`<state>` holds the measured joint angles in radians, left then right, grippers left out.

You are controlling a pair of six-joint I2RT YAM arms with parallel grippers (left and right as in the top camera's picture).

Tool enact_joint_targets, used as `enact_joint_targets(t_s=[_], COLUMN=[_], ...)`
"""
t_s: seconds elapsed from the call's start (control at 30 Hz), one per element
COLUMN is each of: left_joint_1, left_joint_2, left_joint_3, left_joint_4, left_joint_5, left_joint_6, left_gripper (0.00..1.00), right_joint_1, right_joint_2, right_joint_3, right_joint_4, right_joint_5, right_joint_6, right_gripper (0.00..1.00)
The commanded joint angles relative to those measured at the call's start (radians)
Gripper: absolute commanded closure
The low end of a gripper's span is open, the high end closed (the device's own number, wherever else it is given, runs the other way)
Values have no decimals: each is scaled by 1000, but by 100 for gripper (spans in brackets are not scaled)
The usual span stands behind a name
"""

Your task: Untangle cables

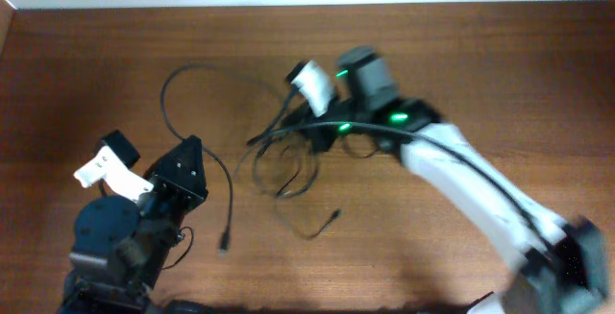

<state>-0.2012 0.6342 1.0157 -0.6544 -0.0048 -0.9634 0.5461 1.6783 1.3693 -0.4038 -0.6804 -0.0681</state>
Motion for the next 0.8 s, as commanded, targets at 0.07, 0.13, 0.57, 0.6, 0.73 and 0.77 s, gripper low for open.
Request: enact_joint_targets(t_s=[0.07, 0.13, 0.57, 0.6, 0.73, 0.77], left_joint_1=[3, 3, -251, -250, -249, -249], left_joint_2=[131, 216, 681, 736, 1015, 1049], left_joint_3=[-3, -3, -3, -3, -3, -3], left_joint_4=[-83, -13, 119, 119, 109, 93], left_joint_5=[104, 277, 216, 216, 183, 126], left_joint_6=[71, 291, 793, 793, 793, 793], left_gripper=[100, 8, 36, 35, 36, 37], right_joint_1=[-45, -35, -37, -37, -37, -37], right_joint_2=[-311, -319, -359, -371, -378, -378], right_joint_3=[13, 13, 133, 198, 314, 314], right_joint_4=[34, -24, -196, -232, -350, -373], right_joint_5=[-301, -87, 101, 118, 576, 700], right_joint_6=[-7, -6, 31, 30, 16, 16], right_gripper=[96, 96, 96, 96, 96, 96])
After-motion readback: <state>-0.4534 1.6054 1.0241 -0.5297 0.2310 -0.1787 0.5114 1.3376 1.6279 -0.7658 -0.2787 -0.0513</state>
